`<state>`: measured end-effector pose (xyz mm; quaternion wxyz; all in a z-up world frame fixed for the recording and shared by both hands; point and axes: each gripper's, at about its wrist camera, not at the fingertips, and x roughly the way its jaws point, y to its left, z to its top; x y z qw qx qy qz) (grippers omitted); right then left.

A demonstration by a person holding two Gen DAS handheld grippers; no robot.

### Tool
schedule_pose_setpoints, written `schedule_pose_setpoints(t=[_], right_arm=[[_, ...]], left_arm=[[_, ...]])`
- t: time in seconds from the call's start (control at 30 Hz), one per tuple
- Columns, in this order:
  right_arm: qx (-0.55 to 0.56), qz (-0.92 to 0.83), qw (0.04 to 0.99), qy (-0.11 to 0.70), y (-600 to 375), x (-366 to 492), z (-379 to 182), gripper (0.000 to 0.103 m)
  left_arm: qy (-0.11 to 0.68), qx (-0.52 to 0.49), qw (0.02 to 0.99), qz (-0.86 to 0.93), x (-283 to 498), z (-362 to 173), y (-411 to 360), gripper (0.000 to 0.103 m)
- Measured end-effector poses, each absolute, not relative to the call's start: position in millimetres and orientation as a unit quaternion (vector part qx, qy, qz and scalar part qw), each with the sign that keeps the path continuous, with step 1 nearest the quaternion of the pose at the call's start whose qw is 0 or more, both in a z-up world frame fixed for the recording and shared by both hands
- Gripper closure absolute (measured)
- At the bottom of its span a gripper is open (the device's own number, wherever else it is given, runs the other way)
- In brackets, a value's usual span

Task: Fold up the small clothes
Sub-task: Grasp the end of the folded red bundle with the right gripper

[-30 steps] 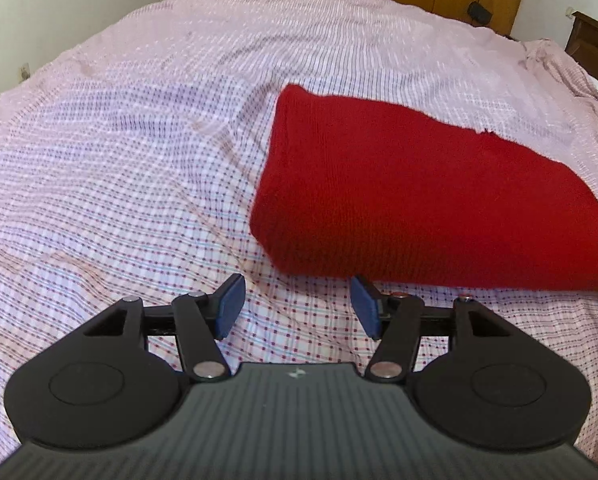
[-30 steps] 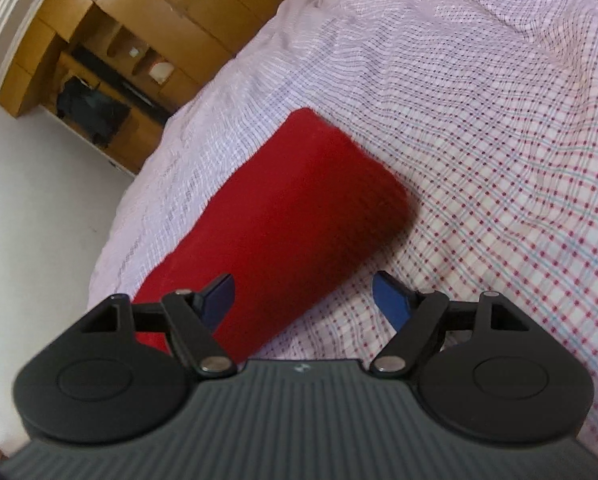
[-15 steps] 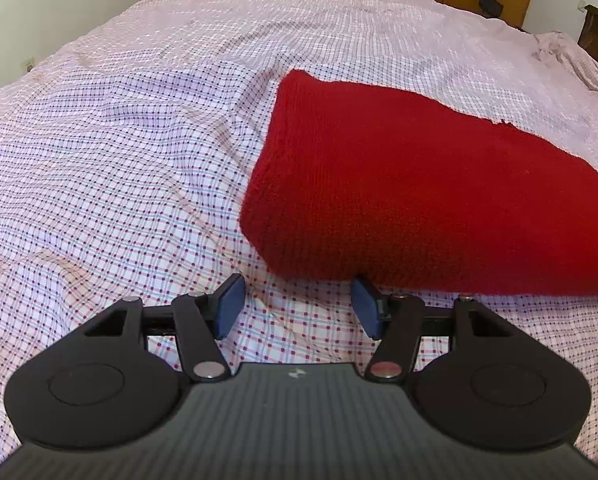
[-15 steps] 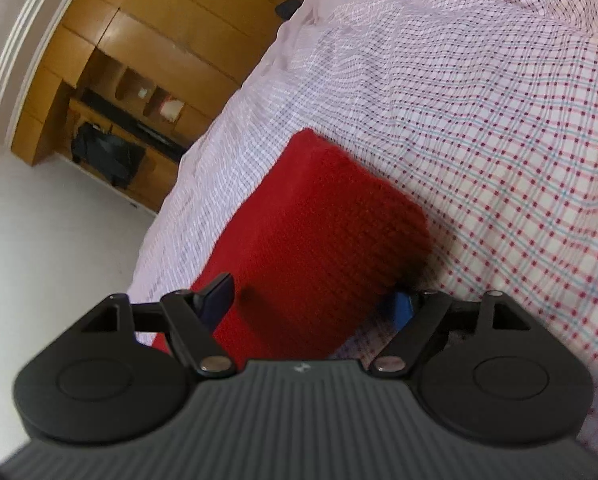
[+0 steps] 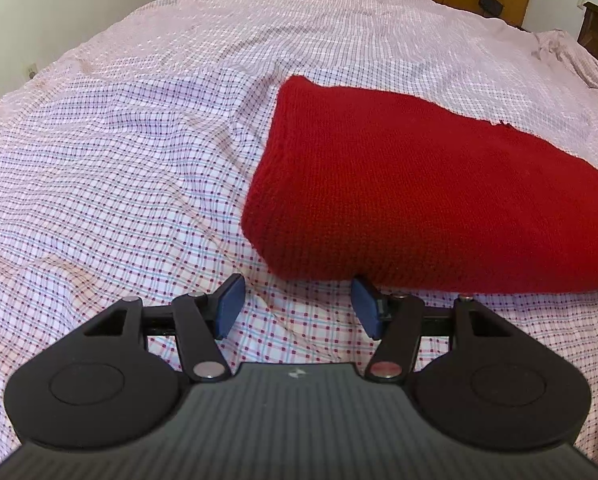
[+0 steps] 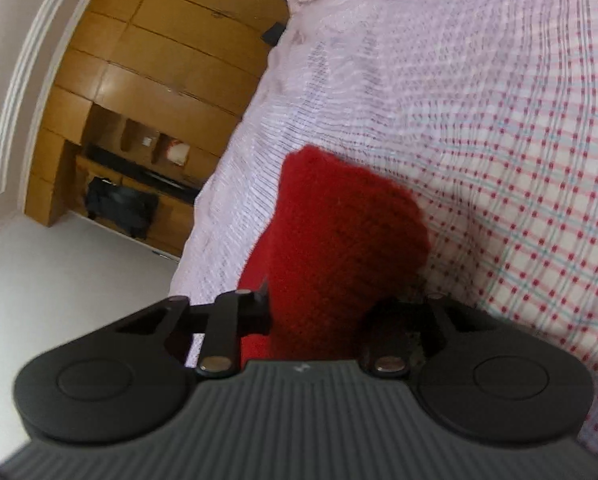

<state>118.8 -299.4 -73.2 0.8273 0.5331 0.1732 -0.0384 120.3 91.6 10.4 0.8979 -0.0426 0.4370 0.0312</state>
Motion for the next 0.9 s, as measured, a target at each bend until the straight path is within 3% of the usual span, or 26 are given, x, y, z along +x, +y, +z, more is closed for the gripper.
schedule_pose_setpoints(t=[0.33,0.6,0.9], right_arm=[[0.512,-0.046,0.847,0.135,-341.4,92.5,-36.3,0.075],[0.433,-0.066,0.879,0.19,-356.4,93.4,-37.4,0.075],[0.334,-0.058,0.923,0.184,-332.7,100.5,-5.9,0.074]], left_arm=[[0.425,-0.065,0.903,-0.013,110.8,31.8,87.2,0.038],[0.412,-0.079,0.906,-0.051,103.1,43.1,73.8,0.038],[0.362,-0.063,0.929,-0.03,144.9,42.5,83.0,0.039]])
